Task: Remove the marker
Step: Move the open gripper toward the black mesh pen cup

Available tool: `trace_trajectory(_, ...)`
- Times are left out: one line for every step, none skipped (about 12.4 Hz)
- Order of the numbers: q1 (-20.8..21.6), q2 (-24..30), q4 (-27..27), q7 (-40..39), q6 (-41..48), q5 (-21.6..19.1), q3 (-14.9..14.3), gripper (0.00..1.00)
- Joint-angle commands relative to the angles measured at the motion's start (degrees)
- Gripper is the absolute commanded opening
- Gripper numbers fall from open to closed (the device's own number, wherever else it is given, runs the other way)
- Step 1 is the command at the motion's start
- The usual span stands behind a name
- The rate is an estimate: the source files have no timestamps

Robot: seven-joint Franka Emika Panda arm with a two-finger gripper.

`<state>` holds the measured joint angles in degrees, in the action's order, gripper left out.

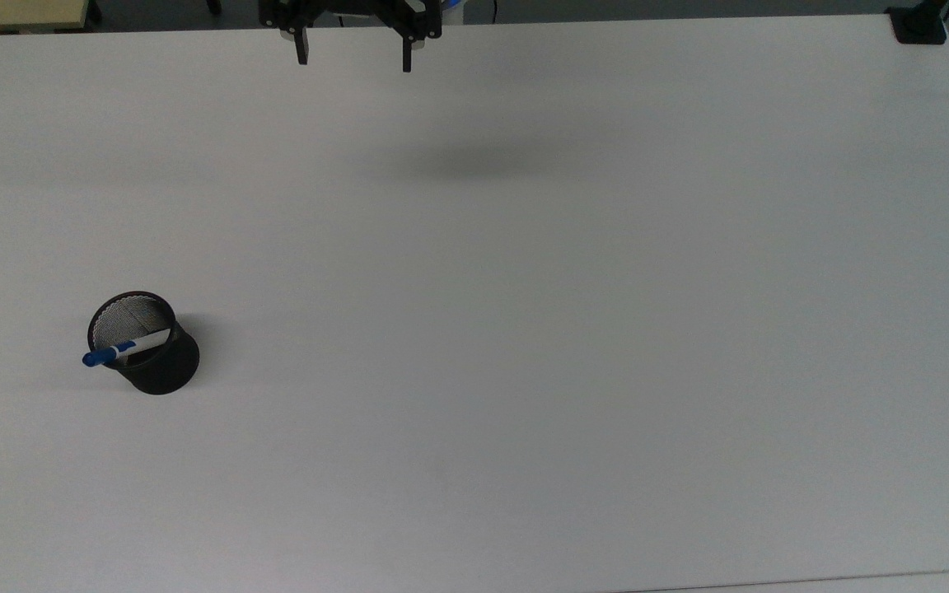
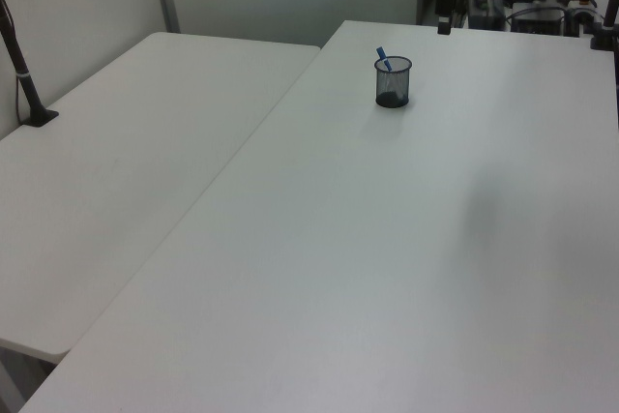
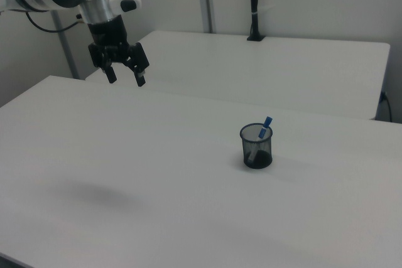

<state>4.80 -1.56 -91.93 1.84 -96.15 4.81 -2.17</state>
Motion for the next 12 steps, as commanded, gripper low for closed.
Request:
trace_trajectory(0.3,0.7,-0.5,0.9,0.9,-0.6,-0.9,1.00)
trace_trajectory(0.3,0.6,0.3,0.9,1.1,-0.6,-0.9,1.00)
trace_trajectory(0.4,0.5,0.4,0.9,1.1,-0.6,-0.9,1.00)
trace_trajectory(0.4,0.5,0.4,0.9,1.2,-0.6,-0.9,1.00)
trace_trajectory(0.4,0.5,0.4,1.0,1.3,-0.6,-0.9,1.00)
trace_trajectory(0.3,0.5,0.4,1.0,1.3,-0.7,-0.9,1.00)
trace_trajectory(0.2,0.4,0.4,0.9,1.2,-0.6,-1.0,1.00)
trace_trajectory(0.0,0.3,0.5,0.9,1.1,-0.6,-1.1,1.00)
trace_trajectory(-0.8,0.2,0.4,0.7,0.7,-0.6,-1.1,1.00)
trace_trajectory(-1.5,-0.1,0.5,0.4,0.5,-0.6,-1.1,1.00)
trace_trajectory(-3.0,-0.9,0.7,0.3,-1.0,-0.6,-1.1,1.00)
trace_trajectory(-4.6,-1.3,0.6,0.3,-3.9,-0.7,-1.1,1.00)
